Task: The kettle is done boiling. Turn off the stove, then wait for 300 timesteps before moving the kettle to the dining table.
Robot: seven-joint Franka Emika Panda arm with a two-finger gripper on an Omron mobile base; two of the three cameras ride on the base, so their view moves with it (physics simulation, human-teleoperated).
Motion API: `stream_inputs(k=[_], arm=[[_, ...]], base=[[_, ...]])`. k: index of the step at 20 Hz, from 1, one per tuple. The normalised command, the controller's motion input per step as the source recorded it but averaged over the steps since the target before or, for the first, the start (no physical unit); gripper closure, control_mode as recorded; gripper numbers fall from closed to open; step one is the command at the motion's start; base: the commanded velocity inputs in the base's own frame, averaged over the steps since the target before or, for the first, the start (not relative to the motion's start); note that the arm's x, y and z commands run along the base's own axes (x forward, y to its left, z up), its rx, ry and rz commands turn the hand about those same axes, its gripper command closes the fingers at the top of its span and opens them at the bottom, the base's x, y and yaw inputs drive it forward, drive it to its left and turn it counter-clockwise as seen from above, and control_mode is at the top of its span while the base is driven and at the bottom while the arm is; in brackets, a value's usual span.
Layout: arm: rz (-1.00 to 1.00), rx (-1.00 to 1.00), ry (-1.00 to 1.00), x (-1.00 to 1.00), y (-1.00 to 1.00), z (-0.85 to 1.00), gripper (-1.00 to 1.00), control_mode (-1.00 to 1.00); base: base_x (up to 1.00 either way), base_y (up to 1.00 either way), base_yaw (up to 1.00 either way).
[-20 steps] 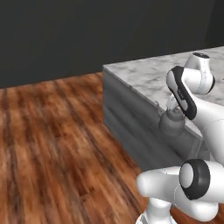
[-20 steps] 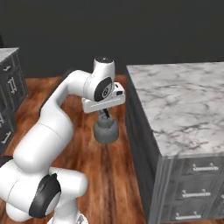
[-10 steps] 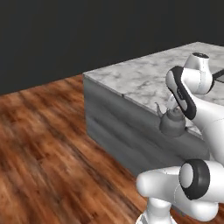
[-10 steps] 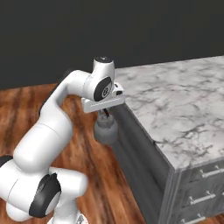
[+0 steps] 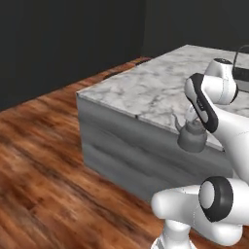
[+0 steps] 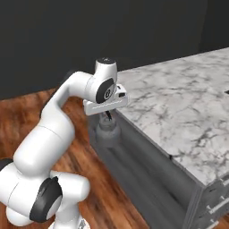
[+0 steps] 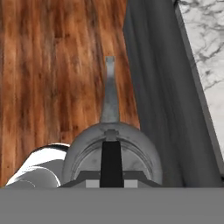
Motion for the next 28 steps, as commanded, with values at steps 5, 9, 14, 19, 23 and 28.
stream_inputs(k=[5, 9, 14, 19, 23, 28], arm=[[0.0, 0.0, 0.0, 0.0, 0.0, 0.0, 1.0, 1.0], [0.0, 0.0, 0.0, 0.0, 0.0, 0.0, 1.0, 1.0], [0.0, 0.0, 0.0, 0.0, 0.0, 0.0, 1.0, 1.0], [0.0, 0.0, 0.0, 0.0, 0.0, 0.0, 1.0, 1.0], [0.0, 0.0, 0.0, 0.0, 0.0, 0.0, 1.0, 1.0], [0.0, 0.0, 0.0, 0.0, 0.0, 0.0, 1.0, 1.0]], base=[[0.48, 0.73, -0.42], [0.5, 0.73, -0.41], [0.59, 0.76, -0.37], [0.61, 0.75, -0.36], [0.6, 0.75, -0.37], [0.54, 0.71, -0.38]])
